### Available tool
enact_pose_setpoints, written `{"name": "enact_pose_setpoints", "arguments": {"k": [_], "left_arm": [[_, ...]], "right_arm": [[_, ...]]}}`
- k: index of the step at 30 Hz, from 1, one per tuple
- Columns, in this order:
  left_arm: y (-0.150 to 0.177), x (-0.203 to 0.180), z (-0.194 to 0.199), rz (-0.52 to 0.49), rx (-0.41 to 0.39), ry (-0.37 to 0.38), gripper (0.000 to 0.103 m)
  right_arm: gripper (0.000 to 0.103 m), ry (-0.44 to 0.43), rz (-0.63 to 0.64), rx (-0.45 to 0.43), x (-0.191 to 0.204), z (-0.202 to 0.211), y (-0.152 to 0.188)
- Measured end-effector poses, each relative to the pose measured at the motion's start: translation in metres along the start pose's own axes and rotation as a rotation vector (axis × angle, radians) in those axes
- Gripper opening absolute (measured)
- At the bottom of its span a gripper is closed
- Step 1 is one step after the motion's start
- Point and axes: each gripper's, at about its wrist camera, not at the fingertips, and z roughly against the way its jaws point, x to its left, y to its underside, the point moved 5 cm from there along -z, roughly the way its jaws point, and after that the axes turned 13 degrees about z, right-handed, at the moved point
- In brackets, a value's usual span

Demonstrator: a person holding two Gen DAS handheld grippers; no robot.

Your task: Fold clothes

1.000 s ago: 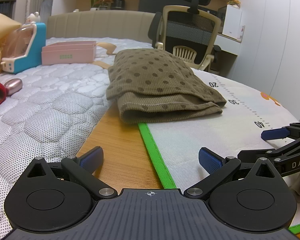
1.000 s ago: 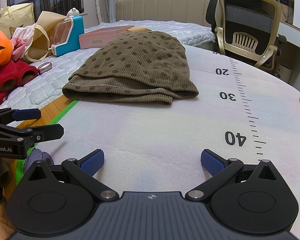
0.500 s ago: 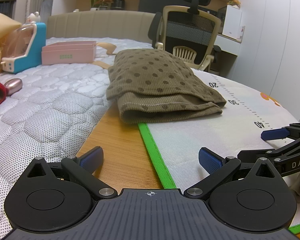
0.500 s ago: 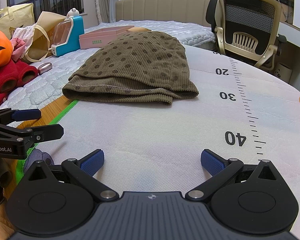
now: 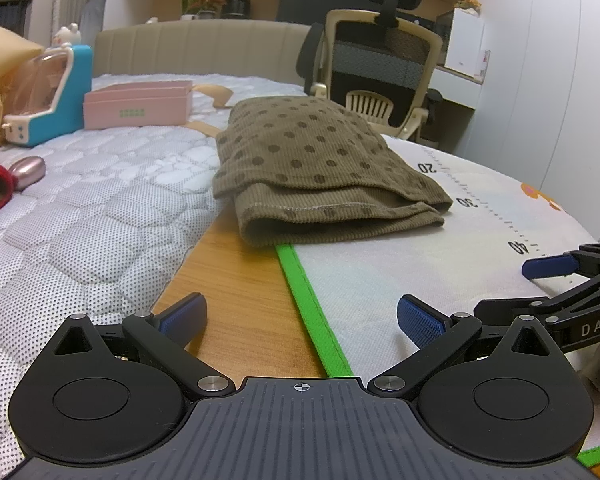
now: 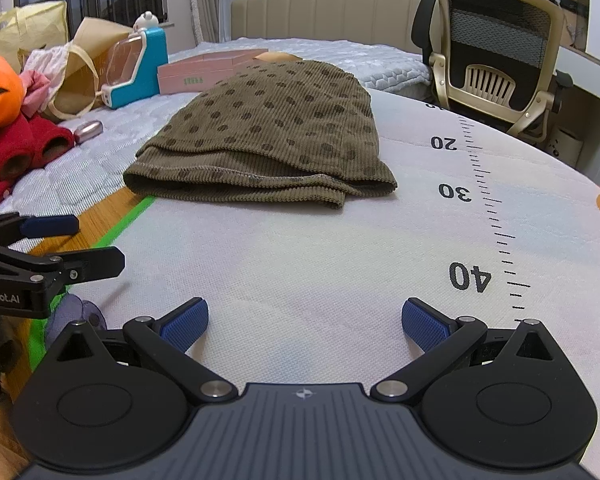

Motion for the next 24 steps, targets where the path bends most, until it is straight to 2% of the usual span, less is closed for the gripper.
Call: {"name": "enact_pose_setpoints", "arguments": {"k": [9,24], "left_arm": [[0.003,-0.0048,-0.0014,-0.068,0.035,-0.041,0.103],[0.003,-0.0047,-0.0017,-0.067,0.028,-0.056,0.103]], "right_arm": [[0.103,0.008,0.006,-0.017,0.0019,0.0041,0.0045],[0.103,0.01,0.008,-0.037,0.0026,0.0077,0.0093]]}}
